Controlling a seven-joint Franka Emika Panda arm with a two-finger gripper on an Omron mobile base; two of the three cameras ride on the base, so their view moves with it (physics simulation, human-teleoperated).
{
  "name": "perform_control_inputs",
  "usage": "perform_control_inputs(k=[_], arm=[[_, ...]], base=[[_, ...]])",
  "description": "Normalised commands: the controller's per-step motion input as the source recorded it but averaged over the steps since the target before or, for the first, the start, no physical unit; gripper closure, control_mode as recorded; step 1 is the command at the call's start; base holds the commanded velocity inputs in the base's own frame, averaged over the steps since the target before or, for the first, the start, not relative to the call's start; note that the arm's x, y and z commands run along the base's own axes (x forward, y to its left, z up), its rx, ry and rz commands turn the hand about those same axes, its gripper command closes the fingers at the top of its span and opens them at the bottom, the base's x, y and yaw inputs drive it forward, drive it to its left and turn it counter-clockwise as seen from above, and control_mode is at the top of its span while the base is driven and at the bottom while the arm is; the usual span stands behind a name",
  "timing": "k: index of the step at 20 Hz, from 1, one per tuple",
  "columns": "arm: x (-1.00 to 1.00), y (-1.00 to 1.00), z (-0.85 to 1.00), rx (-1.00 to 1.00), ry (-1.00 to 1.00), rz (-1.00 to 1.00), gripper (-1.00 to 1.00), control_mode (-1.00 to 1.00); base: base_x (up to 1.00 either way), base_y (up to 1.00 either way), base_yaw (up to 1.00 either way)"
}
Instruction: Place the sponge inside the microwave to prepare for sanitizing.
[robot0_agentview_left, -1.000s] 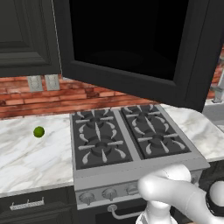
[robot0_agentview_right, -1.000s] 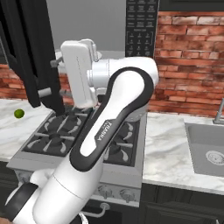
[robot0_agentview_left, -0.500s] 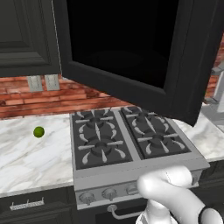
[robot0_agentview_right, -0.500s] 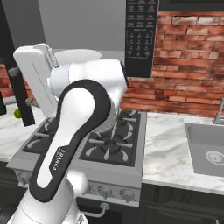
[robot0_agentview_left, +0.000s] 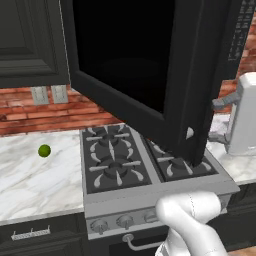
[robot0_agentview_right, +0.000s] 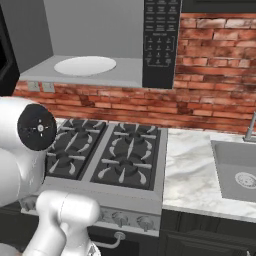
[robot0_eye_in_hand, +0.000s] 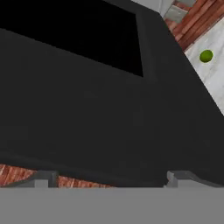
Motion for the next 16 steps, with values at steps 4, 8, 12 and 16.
perform_control_inputs(k=[4,8,12,16], arm=[[-0.13,1.00,0.00,-0.02,-0.18,-0.35,-1.00,-1.00],[-0.09,0.90,0.00,-0.04,-0.15,-0.30,-1.00,-1.00],[-0.08,0.73,0.02,-0.07,-0.10,-0.24,-1.00,-1.00],[-0.12,0.29,0.08,-0.08,-0.01,-0.14,-1.00,-1.00]], base=[[0.00,0.00,0.00],[0.00,0.00,0.00],[0.00,0.00,0.00],[0.00,0.00,0.00]])
